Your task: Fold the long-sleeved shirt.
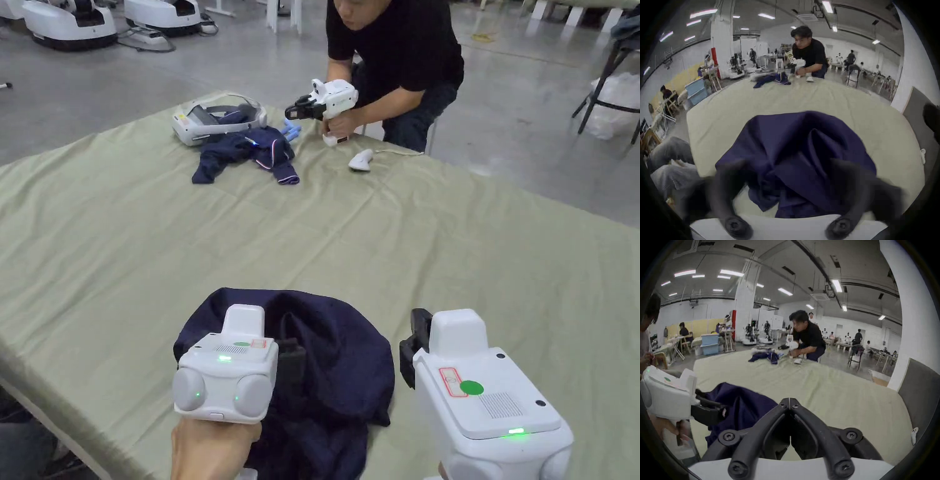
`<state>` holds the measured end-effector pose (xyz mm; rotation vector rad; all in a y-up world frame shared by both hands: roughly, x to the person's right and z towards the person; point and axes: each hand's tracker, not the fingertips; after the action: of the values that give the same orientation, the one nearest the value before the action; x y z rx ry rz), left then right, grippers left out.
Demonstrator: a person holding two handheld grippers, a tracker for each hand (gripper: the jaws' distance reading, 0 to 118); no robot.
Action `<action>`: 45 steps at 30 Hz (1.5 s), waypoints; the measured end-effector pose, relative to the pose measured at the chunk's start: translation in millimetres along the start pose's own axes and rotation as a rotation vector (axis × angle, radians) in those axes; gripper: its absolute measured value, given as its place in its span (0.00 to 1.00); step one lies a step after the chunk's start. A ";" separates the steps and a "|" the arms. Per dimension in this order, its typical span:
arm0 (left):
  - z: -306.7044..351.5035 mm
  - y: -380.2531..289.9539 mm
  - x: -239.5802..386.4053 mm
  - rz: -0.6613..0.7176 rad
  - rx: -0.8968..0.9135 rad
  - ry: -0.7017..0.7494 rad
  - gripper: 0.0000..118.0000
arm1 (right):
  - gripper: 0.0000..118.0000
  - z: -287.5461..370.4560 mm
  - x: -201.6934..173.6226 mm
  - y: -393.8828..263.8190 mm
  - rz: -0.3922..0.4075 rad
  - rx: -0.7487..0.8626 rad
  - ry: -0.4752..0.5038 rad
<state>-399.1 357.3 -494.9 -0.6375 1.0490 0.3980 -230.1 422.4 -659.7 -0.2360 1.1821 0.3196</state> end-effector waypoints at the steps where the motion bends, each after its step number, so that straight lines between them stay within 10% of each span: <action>1: 4.0 0.9 -0.4 0.013 0.018 -0.002 0.91 | 0.00 -3.0 0.4 -3.0 -0.001 -0.019 0.010; 9: -71.3 -4.7 5.0 0.019 -0.177 0.036 0.91 | 0.00 -23.7 2.7 -27.8 -0.001 -0.083 0.010; 11: -87.4 -11.5 2.6 0.081 -0.246 -0.012 0.66 | 0.00 -28.0 5.6 -35.2 -0.007 -0.101 0.011; 18: -69.8 -9.1 -4.1 0.070 -0.146 -0.129 0.29 | 0.00 -22.3 23.8 -49.0 -0.034 -0.125 -0.020; 35: 187.0 167.5 153.0 -0.019 0.485 -0.695 0.24 | 0.00 148.6 174.7 -15.6 -0.154 0.098 -0.335; 45: 178.0 106.9 355.0 -0.248 0.328 -0.841 0.24 | 0.00 235.7 256.3 -36.3 -0.220 0.119 -0.545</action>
<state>-181.5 556.9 -781.2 -0.2460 0.2142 0.2276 74.9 500.8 -812.5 -0.1584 0.6262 0.1065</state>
